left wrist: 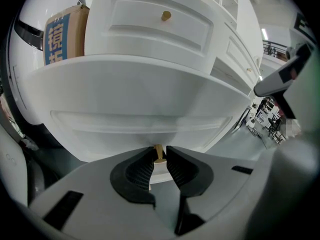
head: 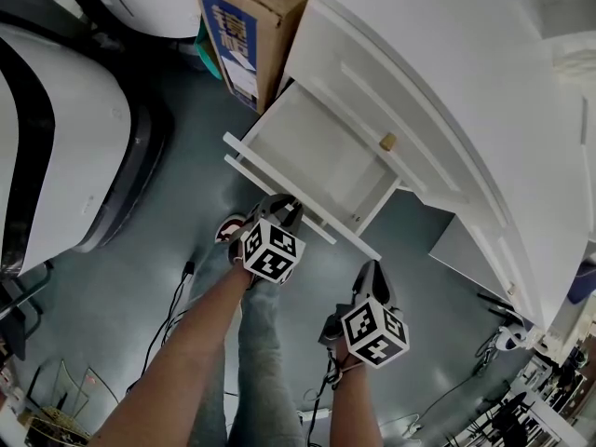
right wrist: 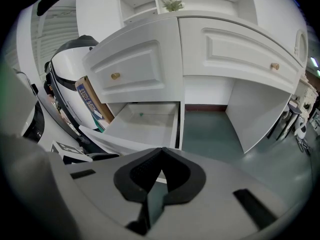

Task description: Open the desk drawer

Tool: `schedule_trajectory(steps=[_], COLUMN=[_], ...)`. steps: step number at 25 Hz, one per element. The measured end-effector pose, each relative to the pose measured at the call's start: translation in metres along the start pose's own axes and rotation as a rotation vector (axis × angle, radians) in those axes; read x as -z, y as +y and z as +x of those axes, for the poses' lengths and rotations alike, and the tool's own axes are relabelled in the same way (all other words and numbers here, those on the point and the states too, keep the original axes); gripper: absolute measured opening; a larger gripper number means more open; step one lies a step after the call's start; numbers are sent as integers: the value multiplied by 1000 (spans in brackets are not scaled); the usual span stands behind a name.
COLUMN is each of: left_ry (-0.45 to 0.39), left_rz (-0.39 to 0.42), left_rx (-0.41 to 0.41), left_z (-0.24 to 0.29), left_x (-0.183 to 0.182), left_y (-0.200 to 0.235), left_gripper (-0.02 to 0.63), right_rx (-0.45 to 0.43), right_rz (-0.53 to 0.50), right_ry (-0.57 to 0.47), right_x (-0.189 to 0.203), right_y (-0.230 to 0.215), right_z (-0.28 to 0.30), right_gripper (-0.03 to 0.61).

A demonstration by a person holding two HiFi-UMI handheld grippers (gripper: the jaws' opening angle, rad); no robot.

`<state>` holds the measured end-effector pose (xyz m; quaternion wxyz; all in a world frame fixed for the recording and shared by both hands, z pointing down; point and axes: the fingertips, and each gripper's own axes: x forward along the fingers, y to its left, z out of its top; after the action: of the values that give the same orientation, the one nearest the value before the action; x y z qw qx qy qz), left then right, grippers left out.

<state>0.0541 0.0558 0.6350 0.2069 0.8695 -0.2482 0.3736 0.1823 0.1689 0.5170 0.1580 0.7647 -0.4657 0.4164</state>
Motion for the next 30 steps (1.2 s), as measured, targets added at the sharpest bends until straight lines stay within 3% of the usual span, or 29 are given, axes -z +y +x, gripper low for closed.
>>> schedule_trajectory(steps=[24,30], left_ry=[14,34], left_rz=[16,17], left_rx=[-17,-54], left_z=[-5,-11], left_x=[9,8], left_y=[-3,-1], left_gripper=[91,104], right_rx=[-17,-34], right_rz=[-12,-6], right_ry=[-3,-6], right_x=[-13,-21], right_y=[6,10], right_z=[2,6], right_gripper=[6,6])
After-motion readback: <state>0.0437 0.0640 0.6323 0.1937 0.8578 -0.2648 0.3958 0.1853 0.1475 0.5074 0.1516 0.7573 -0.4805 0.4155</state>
